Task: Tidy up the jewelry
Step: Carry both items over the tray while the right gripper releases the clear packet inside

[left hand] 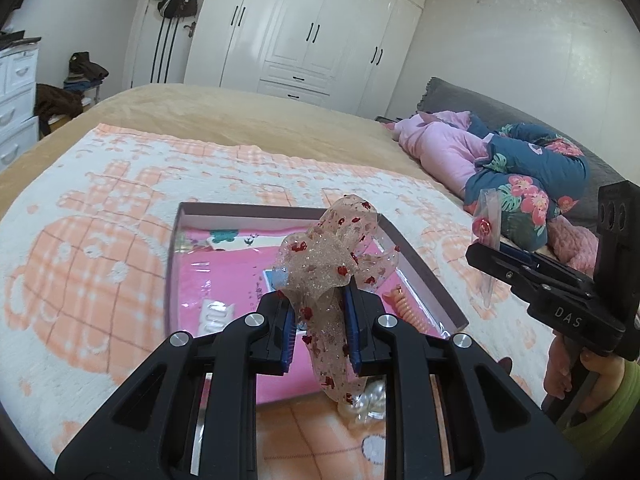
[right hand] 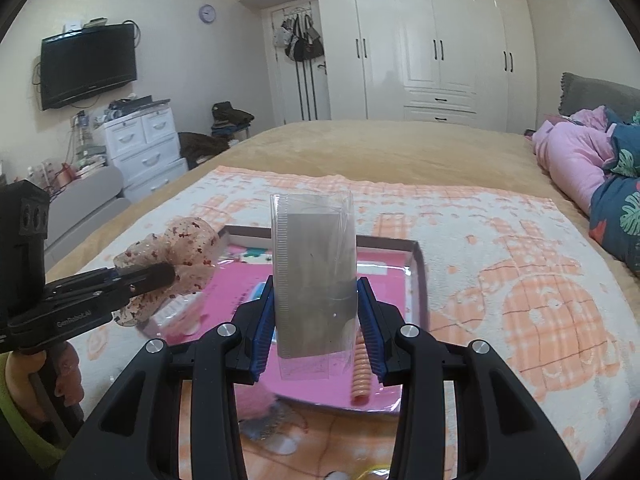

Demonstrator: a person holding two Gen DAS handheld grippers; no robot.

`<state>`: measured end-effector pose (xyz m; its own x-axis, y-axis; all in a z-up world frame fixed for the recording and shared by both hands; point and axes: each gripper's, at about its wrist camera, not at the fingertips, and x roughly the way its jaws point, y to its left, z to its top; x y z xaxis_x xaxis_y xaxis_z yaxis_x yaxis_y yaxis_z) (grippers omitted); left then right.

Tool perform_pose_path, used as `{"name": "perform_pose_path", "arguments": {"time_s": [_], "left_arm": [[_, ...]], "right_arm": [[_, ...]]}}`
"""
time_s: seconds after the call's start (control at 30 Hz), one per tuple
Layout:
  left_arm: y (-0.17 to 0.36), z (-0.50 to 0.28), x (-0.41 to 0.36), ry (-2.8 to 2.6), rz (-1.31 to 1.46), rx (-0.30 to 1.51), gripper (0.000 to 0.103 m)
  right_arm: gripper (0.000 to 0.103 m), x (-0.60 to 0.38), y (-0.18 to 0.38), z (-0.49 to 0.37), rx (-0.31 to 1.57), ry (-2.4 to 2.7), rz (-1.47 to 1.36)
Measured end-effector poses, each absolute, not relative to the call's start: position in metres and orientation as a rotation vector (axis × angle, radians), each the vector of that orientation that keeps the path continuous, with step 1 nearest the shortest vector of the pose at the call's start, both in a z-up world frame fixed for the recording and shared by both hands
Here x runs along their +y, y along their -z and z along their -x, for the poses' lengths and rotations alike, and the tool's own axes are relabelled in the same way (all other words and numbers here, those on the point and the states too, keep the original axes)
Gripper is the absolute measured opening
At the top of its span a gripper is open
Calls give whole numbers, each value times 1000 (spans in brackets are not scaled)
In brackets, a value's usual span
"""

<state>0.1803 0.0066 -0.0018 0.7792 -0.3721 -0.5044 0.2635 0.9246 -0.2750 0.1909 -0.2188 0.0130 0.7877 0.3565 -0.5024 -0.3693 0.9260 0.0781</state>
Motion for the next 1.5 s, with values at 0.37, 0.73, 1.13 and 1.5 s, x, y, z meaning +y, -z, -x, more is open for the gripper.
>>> {"name": "perform_pose_path", "arguments": {"time_s": [0.37, 0.73, 1.13, 1.5], "left_arm": [[27, -211, -17, 352, 168, 655, 13], [47, -225, -24, 357, 154, 718, 14], [57, -231, -27, 359, 154, 752, 14], [57, -232, -28, 354, 160, 761, 17]], "right_arm": [[37, -235, 26, -226, 648, -317, 24], [37, -235, 58, -241, 749, -281, 42], [39, -236, 67, -247, 798, -274, 27], [49, -240, 49, -225, 725, -285, 16]]}}
